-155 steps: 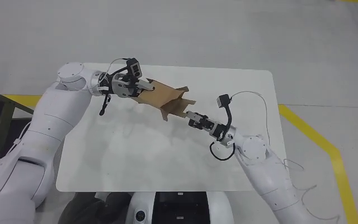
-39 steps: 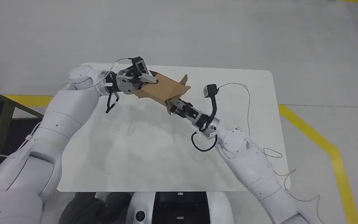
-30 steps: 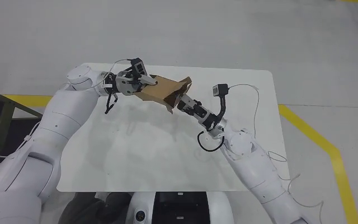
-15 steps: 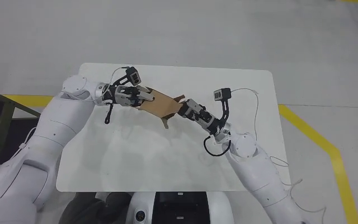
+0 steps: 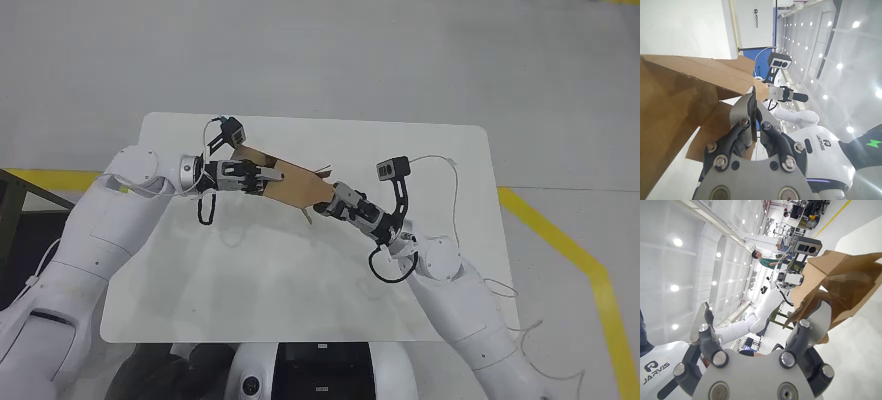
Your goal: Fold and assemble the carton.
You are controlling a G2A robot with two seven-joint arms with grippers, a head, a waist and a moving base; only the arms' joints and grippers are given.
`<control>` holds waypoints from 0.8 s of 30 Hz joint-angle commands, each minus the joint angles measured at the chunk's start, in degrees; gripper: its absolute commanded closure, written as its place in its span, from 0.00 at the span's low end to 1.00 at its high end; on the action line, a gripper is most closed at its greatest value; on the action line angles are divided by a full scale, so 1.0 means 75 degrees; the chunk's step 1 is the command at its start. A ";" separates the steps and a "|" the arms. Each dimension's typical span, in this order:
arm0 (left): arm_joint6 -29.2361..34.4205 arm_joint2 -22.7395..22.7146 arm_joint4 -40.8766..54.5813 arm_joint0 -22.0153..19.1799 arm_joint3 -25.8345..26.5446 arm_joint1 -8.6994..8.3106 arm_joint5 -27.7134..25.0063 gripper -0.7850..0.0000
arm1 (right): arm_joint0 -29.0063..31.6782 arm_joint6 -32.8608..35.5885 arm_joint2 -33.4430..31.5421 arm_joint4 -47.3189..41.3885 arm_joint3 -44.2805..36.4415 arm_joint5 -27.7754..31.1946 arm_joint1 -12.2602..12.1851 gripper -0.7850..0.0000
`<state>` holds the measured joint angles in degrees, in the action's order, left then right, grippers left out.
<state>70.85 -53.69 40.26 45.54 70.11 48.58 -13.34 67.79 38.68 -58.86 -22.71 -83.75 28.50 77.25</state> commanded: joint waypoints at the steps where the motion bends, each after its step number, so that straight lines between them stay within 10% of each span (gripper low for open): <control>1: -0.0090 -0.0132 -0.0062 0.0118 0.0130 -0.0035 0.0041 1.00 | -0.0042 -0.0087 -0.0001 0.0155 0.0064 -0.0163 -0.0001 0.04; 7: -0.0197 -0.0519 -0.0280 0.0393 0.0420 -0.0132 0.0138 1.00 | -0.0014 -0.0435 -0.0086 0.0714 0.0030 -0.0494 -0.0029 0.98; 24: 0.0000 -0.0996 -0.0168 0.0688 0.0599 -0.0139 0.0451 0.96 | 0.0100 -0.0790 -0.0038 0.1418 -0.0257 -0.0810 -0.0046 1.00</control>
<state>70.57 -61.08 38.75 50.69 74.67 47.50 -10.14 68.55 32.74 -59.20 -12.16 -85.62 22.41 76.90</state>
